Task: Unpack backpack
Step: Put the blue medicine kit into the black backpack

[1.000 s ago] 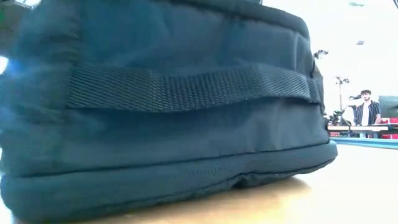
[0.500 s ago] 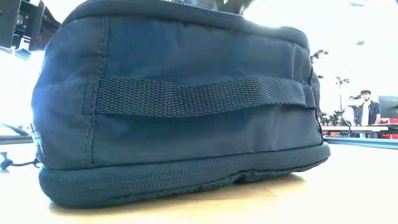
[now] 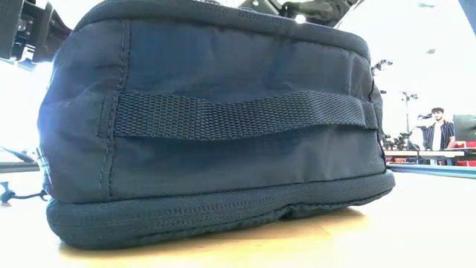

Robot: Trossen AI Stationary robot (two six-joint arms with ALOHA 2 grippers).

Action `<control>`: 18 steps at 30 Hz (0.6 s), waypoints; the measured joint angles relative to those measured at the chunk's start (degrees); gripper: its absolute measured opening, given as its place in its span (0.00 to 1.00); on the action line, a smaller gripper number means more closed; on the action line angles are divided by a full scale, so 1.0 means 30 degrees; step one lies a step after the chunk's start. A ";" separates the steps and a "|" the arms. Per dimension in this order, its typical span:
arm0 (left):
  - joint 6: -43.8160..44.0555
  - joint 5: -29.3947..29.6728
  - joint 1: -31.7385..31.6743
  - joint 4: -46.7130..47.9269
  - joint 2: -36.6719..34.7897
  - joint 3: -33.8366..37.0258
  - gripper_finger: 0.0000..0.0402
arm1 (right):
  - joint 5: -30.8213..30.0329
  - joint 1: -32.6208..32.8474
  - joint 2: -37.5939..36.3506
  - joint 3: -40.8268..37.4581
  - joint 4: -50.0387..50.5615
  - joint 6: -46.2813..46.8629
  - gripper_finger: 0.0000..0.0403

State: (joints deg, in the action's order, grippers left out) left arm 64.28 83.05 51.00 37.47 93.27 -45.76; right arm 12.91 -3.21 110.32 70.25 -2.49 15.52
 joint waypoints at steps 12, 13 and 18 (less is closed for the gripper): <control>-0.3065 0.1076 -0.0011 0.0138 -0.3095 0.0000 0.07 | -0.3180 0.1378 -0.1572 -0.0048 -0.1808 -0.1259 0.01; -0.3502 0.1055 0.0028 0.0138 -0.3717 0.0000 0.06 | -0.3688 0.1553 -0.1879 -0.0048 -0.1799 -0.1552 0.01; -0.4557 0.0377 0.0545 -0.0040 -0.6416 0.0000 0.01 | -0.5641 0.2751 -0.3037 -0.0048 -0.1682 -0.2893 0.00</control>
State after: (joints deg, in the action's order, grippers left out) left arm 50.61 84.18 52.64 37.35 74.03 -45.76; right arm -4.01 5.04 101.20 70.11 -7.54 6.84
